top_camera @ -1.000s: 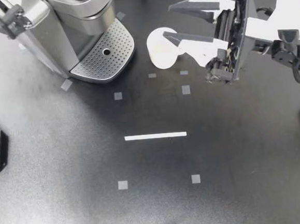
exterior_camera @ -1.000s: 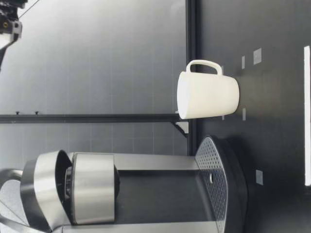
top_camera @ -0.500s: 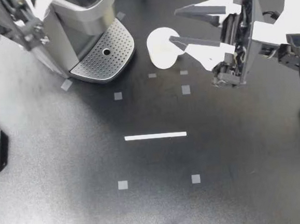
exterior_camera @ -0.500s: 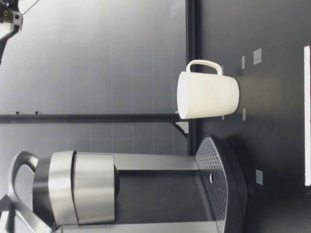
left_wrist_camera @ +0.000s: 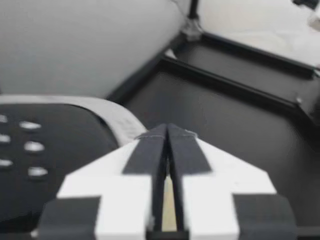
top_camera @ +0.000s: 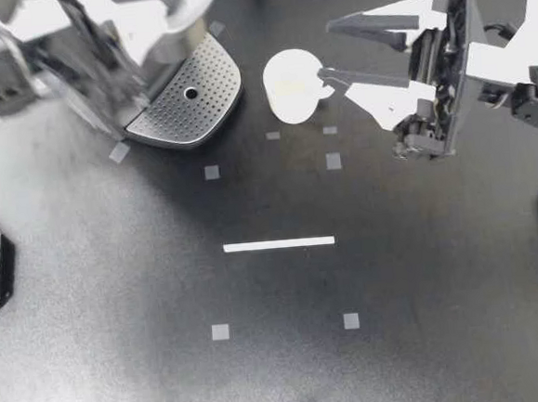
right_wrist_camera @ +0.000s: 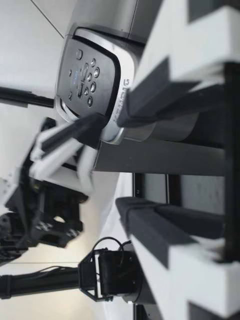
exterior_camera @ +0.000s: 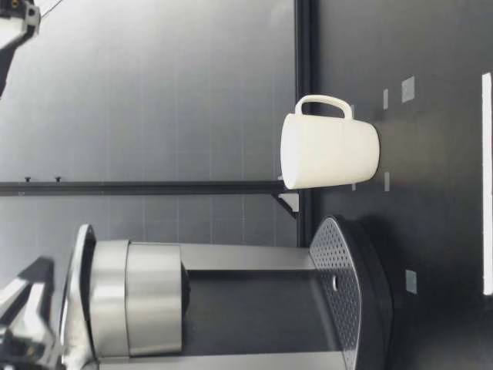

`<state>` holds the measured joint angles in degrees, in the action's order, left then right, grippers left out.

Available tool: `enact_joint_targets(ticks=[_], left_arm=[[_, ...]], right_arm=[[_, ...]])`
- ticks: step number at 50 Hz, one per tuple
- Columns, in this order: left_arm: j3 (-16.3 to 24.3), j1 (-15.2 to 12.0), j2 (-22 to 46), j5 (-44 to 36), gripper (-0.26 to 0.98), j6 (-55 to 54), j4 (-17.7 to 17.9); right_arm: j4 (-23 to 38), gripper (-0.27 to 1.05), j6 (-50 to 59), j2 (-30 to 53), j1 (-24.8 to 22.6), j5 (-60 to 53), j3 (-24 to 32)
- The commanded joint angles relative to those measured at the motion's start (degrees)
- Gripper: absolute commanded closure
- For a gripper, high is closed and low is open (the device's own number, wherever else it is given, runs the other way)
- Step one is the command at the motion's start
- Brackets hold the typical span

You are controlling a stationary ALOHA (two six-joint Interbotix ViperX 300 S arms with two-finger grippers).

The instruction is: Place the coffee capsule inside the capsule container, then place the cup onto the center of the cup tray.

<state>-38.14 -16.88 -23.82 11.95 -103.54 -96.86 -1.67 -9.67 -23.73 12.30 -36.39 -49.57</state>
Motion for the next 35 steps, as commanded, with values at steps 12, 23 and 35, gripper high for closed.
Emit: enact_joint_targets(ticks=[12,23,35], left_arm=[[4.57,0.53,-0.44,4.48,0.63,2.72,0.26],[6.42,0.97,-0.79,14.94,0.63,12.66,1.93],[10.72,5.36,-1.23,25.58,0.63,30.59,14.41]], right_arm=[[-0.18,0.19,-0.44,-2.20,-0.18,3.52,1.14],[0.18,0.20,-0.62,-3.08,2.81,22.59,6.42],[1.58,0.20,-0.79,-1.49,6.86,45.62,13.62]])
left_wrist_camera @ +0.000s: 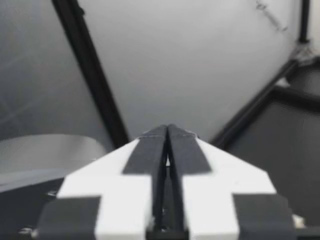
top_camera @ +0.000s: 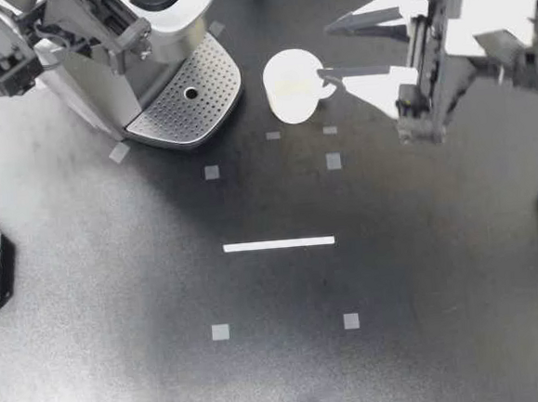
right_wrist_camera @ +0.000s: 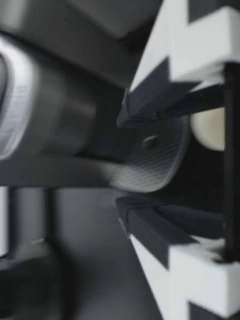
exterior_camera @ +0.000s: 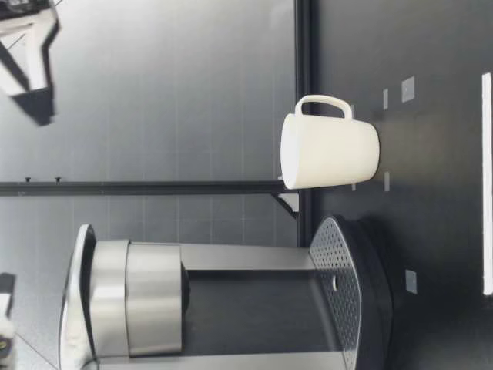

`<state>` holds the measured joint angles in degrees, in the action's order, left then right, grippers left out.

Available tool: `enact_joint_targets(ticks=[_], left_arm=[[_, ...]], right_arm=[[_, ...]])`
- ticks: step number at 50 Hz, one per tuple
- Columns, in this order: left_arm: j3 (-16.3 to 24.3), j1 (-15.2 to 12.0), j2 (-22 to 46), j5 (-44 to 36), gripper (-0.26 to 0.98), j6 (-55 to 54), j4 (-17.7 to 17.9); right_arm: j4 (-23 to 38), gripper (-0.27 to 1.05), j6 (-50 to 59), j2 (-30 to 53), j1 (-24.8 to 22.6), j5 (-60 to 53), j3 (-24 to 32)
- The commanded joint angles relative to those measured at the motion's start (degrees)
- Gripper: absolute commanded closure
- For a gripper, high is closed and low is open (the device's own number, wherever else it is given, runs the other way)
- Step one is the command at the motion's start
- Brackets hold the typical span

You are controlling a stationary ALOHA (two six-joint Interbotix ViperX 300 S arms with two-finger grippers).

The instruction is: Place the coffee capsule inside the capsule container, then place the cup onto the center of the cup tray.

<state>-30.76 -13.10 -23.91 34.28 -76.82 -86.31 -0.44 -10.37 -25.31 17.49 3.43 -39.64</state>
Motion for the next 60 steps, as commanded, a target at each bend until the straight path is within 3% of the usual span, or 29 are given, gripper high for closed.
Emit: enact_joint_targets(ticks=[1,7,14,17,22,29,40,60], left_arm=[[4.13,2.11,-1.14,4.75,0.63,6.06,5.54],[9.14,4.39,-1.49,13.18,0.63,21.01,17.84],[15.82,4.66,-1.49,22.32,0.63,38.41,37.35],[17.67,4.66,-1.58,24.79,0.63,43.33,42.80],[18.90,4.66,-1.93,26.37,0.63,46.93,48.16],[17.75,4.66,-3.96,26.28,0.63,47.29,50.98],[14.33,4.66,-6.94,24.96,0.63,46.85,51.15],[10.46,4.66,-11.16,21.09,0.63,46.05,51.06]], right_arm=[[0.44,0.20,-0.26,0.18,2.02,7.82,4.39],[2.02,0.20,-1.93,1.41,3.69,19.51,8.79],[2.02,0.20,-6.68,4.48,5.62,32.52,13.18],[1.05,0.20,-8.70,5.98,6.77,34.98,13.89],[-2.02,0.20,-12.57,7.91,8.88,36.12,13.89],[-9.67,0.20,-20.83,10.81,11.60,36.47,13.62],[-20.83,0.20,-34.45,15.91,17.40,38.14,13.27],[-21.27,0.20,-40.87,24.70,18.11,32.08,11.95]])
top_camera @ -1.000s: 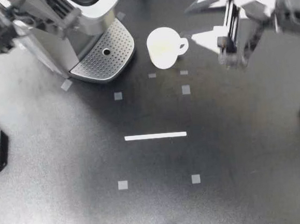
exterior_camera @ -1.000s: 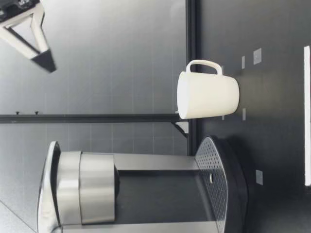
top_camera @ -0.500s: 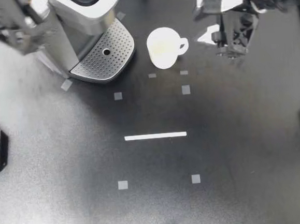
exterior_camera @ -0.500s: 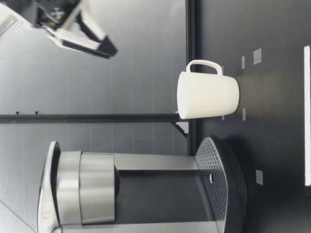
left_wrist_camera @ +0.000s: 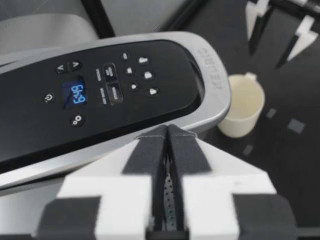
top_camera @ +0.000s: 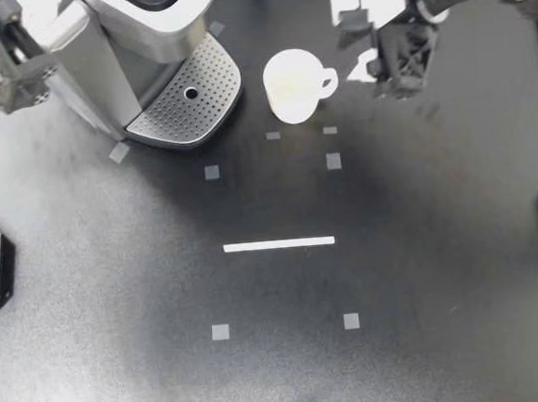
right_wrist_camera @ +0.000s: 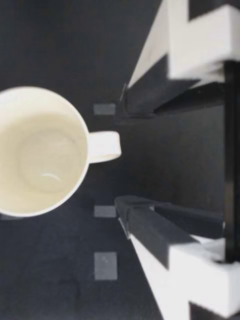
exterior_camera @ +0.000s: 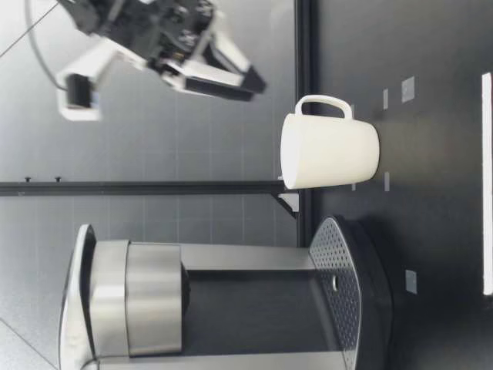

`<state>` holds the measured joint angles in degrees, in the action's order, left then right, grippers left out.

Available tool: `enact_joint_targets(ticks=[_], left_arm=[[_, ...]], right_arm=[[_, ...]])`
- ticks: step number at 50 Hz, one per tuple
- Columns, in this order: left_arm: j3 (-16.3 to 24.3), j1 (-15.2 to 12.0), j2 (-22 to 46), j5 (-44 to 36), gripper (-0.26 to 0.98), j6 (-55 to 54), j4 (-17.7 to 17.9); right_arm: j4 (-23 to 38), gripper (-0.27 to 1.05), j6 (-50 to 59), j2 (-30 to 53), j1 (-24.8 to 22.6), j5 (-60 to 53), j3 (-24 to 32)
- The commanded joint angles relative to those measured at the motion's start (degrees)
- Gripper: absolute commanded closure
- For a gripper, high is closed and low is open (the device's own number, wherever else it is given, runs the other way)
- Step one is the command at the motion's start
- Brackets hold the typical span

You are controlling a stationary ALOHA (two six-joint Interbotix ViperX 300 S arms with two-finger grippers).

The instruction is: Place the coffee capsule inside the capsule container, then place the cup onto the center of the cup tray.

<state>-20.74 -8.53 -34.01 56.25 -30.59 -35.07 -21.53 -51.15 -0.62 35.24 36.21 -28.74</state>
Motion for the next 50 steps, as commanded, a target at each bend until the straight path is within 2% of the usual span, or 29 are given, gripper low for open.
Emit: enact_joint_targets(ticks=[1,50], left_arm=[[0.26,0.09,-1.14,-0.97,0.63,-0.26,-0.18],[-1.67,0.09,-1.93,-1.93,0.63,-0.44,-0.70]], right_arm=[[-0.09,0.20,-0.09,0.18,0.35,-0.79,1.14],[-0.26,0.20,-0.62,7.82,0.26,-4.75,3.25]])
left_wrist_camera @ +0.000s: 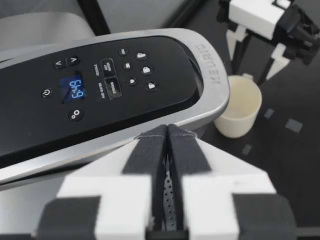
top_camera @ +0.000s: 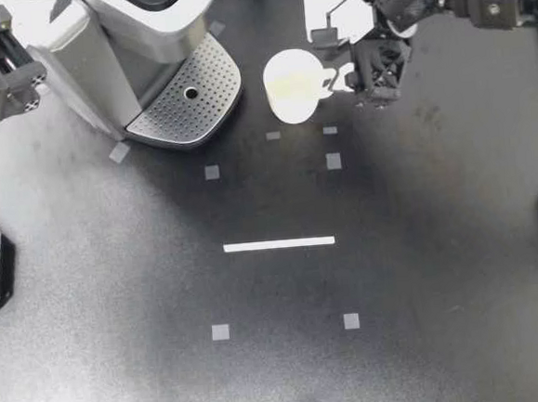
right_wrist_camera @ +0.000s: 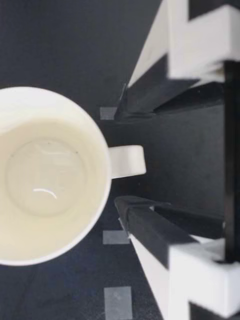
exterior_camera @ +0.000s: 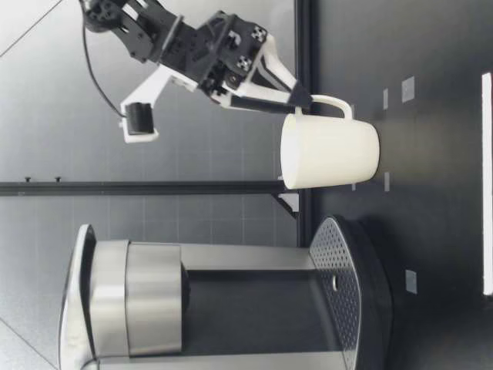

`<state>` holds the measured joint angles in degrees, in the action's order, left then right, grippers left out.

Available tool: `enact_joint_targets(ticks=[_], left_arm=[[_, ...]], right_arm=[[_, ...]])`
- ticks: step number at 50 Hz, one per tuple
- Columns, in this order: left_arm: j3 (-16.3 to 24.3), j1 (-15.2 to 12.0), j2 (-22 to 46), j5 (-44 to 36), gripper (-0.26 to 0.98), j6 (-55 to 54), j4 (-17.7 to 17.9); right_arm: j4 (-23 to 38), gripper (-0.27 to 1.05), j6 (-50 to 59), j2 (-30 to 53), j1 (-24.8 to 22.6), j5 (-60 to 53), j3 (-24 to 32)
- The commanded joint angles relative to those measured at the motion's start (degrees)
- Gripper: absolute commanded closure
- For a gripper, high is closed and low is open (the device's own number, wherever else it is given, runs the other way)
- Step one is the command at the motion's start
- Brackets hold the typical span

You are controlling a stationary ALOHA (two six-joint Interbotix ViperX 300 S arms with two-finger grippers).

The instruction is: Place the coffee capsule inside the capsule container, then place the cup onto the center of the cup tray.

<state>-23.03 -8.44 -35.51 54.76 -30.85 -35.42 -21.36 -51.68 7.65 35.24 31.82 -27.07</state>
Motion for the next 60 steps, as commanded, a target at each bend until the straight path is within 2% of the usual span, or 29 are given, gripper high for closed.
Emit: enact_joint_targets(ticks=[1,16,48,53,60], left_arm=[[0.53,0.00,-0.53,-0.44,0.63,-0.18,-0.44],[0.35,0.00,-0.88,-0.44,0.63,-0.26,-0.79],[0.09,0.00,-0.88,-1.49,0.63,-1.14,-0.97],[0.00,0.00,-0.88,-1.49,0.63,-1.23,-0.97],[-0.09,0.00,-0.88,-1.49,0.63,-1.23,-0.97]], right_arm=[[-0.53,0.20,-0.09,-0.26,0.26,-0.26,1.58],[-0.88,0.21,-0.35,1.23,-0.09,-0.26,1.85],[-0.97,0.34,-0.62,1.85,-0.70,-1.67,2.02],[-0.97,0.39,-0.62,1.76,-0.79,-1.67,2.02],[-0.97,0.55,-0.62,1.41,-0.79,-1.67,2.02]])
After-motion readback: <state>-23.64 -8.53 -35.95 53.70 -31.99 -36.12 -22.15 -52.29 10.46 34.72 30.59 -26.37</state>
